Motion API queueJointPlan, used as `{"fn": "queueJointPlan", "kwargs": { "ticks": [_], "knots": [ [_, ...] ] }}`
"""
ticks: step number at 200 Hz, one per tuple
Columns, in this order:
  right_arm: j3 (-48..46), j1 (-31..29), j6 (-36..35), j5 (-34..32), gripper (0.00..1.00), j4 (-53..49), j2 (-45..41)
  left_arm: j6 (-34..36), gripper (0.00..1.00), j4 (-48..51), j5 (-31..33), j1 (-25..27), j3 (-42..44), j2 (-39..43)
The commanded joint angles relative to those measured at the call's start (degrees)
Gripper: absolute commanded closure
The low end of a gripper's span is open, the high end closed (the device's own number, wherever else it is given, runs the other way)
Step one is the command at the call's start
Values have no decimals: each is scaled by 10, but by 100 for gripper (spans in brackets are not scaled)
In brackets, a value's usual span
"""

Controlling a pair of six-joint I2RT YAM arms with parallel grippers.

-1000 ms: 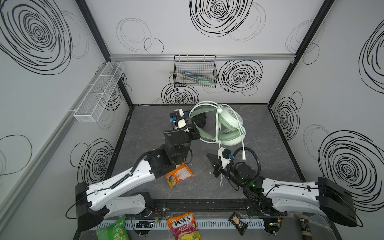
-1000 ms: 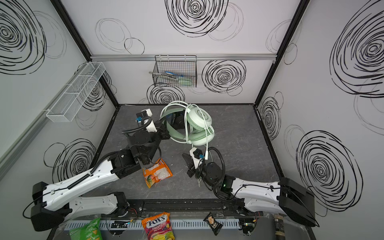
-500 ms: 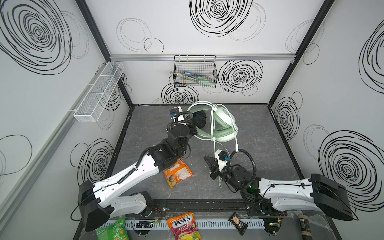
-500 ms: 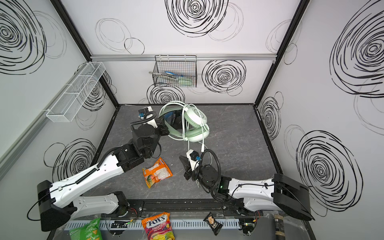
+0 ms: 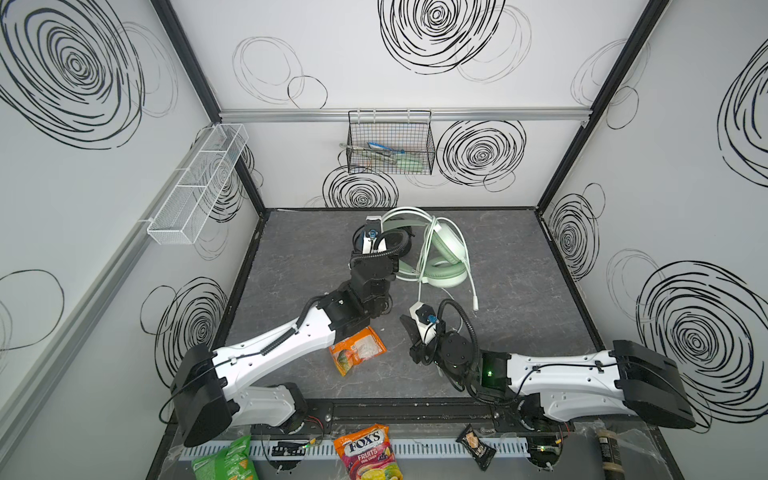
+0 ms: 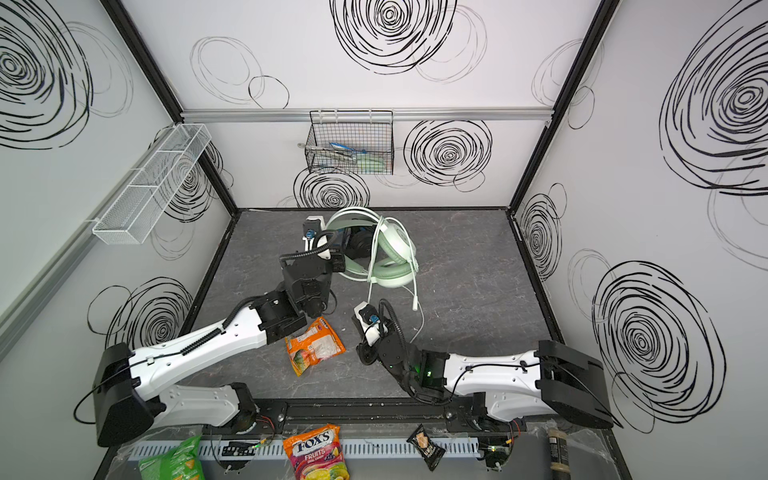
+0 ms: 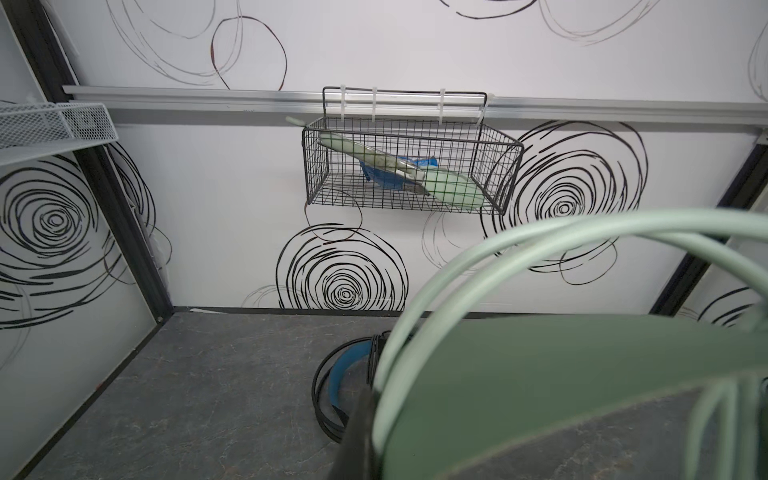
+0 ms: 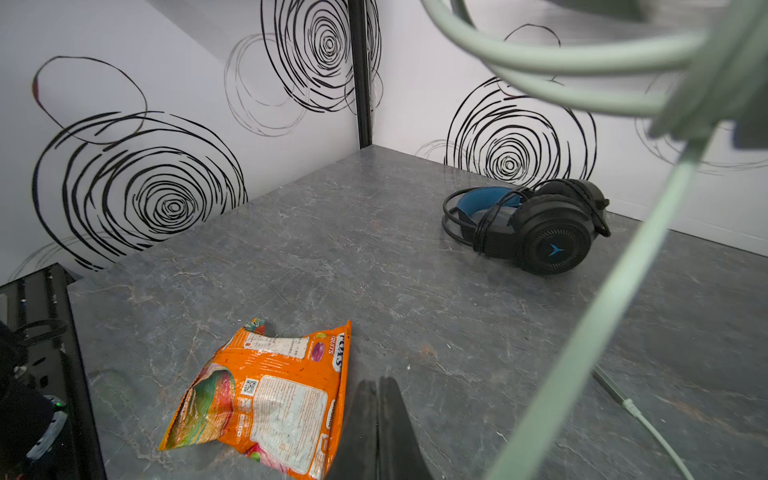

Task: Wrap the headphones

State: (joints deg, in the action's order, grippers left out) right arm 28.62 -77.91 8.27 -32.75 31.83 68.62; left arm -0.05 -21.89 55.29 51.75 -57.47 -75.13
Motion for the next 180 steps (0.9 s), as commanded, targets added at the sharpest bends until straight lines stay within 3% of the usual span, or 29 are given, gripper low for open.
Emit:
{"fn": "queueJointPlan", "kwargs": {
  "ticks": [1,15,61,87,103,152,180],
  "knots": [
    [27,-22,8,12,98,-92,-21,155,100,-278,111,2,5,-22],
    [37,-22,21,-1,98,-117,-30,200,100,-303,107,9,16,-36],
    [45,-17,39,-7,96,-162,-98,173,100,-189,37,8,29,-25],
    [40,0,39,15,91,-186,-145,201,100,-126,22,10,35,-17],
    [34,14,40,34,90,-201,-164,271,100,-147,40,22,53,-18],
    [12,57,54,98,91,-206,-176,538,100,-345,78,78,104,-43],
    [14,64,41,102,92,-234,-177,603,100,-350,73,95,103,-53]
  ]
}}
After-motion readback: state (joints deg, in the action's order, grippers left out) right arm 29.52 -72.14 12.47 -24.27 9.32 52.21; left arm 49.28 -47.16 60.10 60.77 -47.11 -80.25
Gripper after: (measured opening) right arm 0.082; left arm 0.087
